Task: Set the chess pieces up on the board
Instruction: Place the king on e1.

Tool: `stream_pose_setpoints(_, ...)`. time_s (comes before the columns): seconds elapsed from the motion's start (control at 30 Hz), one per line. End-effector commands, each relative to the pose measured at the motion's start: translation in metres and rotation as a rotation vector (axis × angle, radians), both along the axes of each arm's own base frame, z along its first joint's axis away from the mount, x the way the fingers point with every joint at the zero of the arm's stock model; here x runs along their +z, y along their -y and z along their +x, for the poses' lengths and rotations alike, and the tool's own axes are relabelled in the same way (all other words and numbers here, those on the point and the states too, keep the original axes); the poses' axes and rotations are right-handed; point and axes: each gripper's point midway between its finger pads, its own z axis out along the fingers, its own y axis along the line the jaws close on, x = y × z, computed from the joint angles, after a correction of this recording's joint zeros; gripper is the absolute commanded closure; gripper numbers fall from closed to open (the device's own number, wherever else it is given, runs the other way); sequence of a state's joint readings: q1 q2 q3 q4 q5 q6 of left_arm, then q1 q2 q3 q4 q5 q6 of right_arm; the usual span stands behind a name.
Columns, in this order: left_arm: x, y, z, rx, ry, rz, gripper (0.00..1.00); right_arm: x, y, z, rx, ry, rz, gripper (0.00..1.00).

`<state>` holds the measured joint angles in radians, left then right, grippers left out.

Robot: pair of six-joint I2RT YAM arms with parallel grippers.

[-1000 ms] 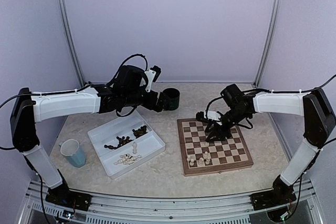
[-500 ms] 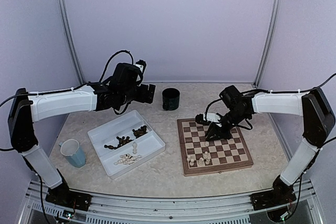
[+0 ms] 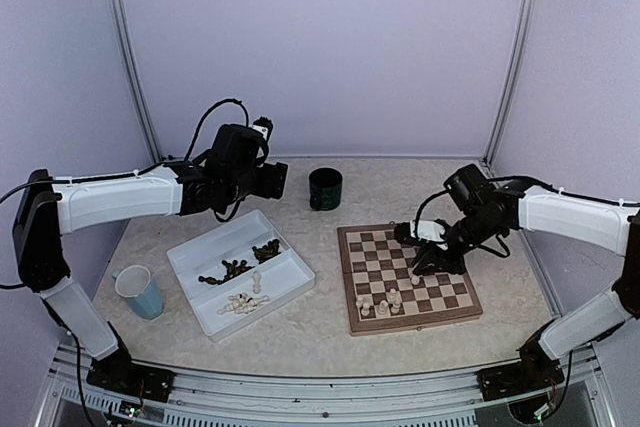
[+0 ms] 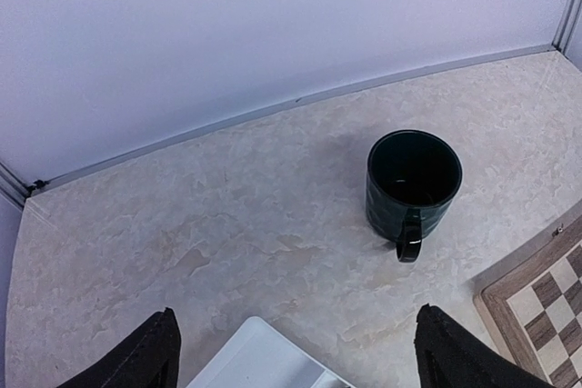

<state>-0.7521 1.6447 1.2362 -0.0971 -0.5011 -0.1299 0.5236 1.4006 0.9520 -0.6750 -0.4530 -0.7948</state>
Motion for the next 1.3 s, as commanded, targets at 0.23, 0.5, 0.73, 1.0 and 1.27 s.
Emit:
stream_pose_setpoints(0.23, -0.002, 0.011, 0.003, -0.038, -0.018, -0.014, 0.14, -0.023, 0.019, -0.044, -0.006, -0.101, -0.03, 0.91)
stream_pose_setpoints(0.5, -0.004, 0.015, 0.0, -0.048, -0.018, 0.0, 0.14, -0.03, 0.018, -0.044, -0.018, -0.117, -0.031, 0.91)
stream_pose_setpoints(0.73, -0.004, 0.019, -0.003, -0.056, -0.01, 0.016, 0.14, -0.033, 0.02, -0.047, -0.017, -0.121, -0.039, 0.89)
stream_pose_setpoints(1.0, -0.004, 0.017, -0.003, -0.037, -0.007, 0.018, 0.14, -0.042, 0.02, -0.049, -0.013, -0.135, -0.053, 0.87)
stream_pose_setpoints(1.27, -0.003, 0.021, -0.006, -0.047, -0.005, 0.024, 0.14, -0.042, 0.02, -0.048, -0.023, -0.125, -0.058, 0.7)
